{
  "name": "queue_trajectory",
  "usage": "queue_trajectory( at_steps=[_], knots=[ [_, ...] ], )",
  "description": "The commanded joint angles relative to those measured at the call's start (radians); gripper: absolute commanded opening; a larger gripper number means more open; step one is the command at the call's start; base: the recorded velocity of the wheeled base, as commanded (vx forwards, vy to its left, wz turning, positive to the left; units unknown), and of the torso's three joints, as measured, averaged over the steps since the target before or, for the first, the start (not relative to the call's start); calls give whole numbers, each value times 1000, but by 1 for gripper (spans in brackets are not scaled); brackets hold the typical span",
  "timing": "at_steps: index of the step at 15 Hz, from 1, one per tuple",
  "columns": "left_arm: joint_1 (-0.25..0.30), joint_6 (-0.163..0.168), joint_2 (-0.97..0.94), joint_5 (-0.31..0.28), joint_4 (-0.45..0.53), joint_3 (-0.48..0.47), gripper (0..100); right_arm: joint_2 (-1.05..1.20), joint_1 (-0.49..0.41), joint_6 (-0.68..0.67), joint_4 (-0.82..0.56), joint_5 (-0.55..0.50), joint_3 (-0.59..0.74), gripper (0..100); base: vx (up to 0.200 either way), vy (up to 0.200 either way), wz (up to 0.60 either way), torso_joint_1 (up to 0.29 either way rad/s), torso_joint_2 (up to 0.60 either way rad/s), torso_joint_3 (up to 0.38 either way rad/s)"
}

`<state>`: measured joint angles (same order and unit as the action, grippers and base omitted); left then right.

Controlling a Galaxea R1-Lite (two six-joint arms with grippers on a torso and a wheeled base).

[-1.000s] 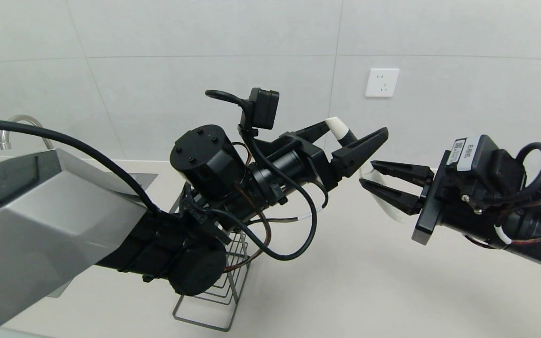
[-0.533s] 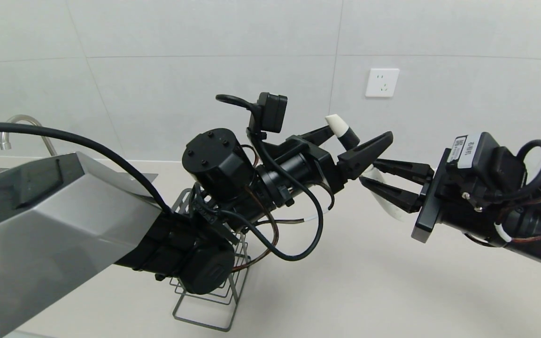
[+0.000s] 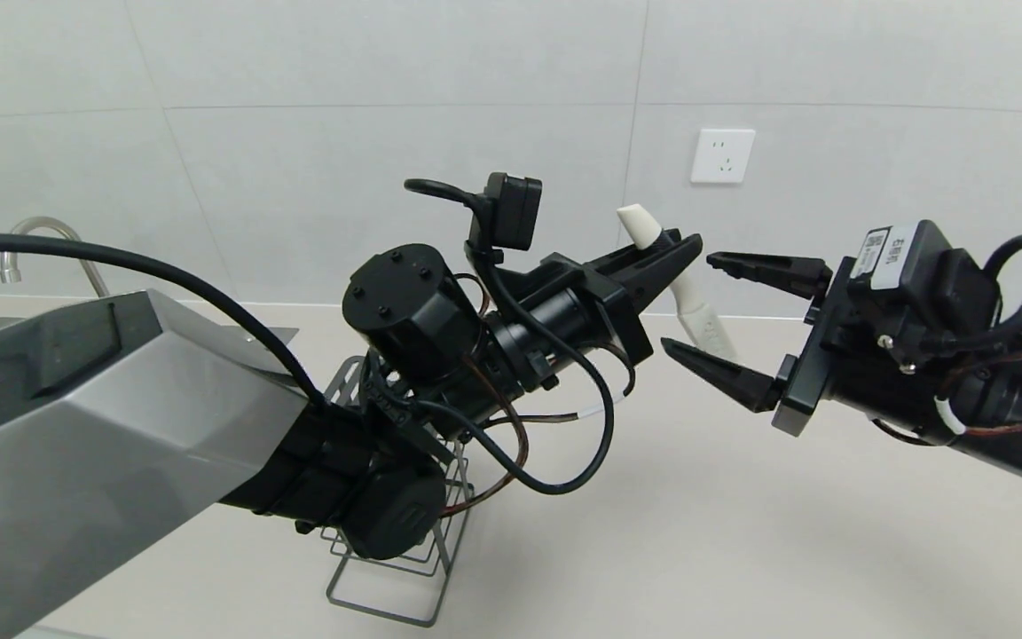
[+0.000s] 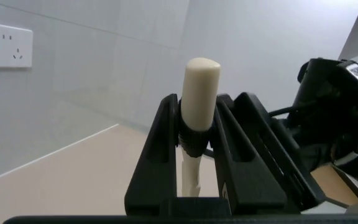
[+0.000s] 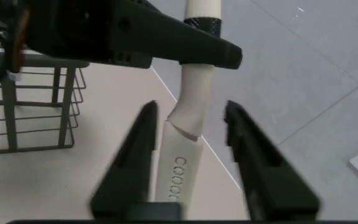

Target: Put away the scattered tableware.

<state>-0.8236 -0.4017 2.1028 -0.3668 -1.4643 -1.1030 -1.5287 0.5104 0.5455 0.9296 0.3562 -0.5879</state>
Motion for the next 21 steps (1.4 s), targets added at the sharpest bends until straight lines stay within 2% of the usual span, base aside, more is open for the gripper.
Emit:
queue_trajectory(
  at_steps=[1,5,7,10,14,16,17,19,21],
  knots=[
    [0,0,-7,0,1,0,0,-2,0,1,2,-3,16,100,0,0,0,0,0,0],
    [6,9,-21,6,4,8,0,4,0,2,11,-9,49,100,0,0,0,0,0,0],
    [9,9,-36,32,9,12,0,27,0,2,14,-9,69,100,0,0,0,0,0,0],
    [23,9,-90,55,12,77,0,147,-3,-9,11,-43,181,100,0,0,0,0,0,0],
    [26,11,-141,114,21,161,0,387,-109,-30,-29,-43,326,100,0,0,0,0,0,0],
    [27,40,-155,118,39,176,0,535,-153,-32,-78,-43,422,100,0,0,0,0,0,0],
    [26,67,-158,121,42,181,0,593,-184,-32,-86,-45,461,100,0,0,0,0,0,0],
    [23,101,-162,149,41,193,0,696,-259,-32,-127,-45,464,100,0,0,0,0,0,0],
    [20,104,-187,149,42,192,0,792,-332,-45,-206,-43,464,100,0,0,0,0,0,0]
  ],
)
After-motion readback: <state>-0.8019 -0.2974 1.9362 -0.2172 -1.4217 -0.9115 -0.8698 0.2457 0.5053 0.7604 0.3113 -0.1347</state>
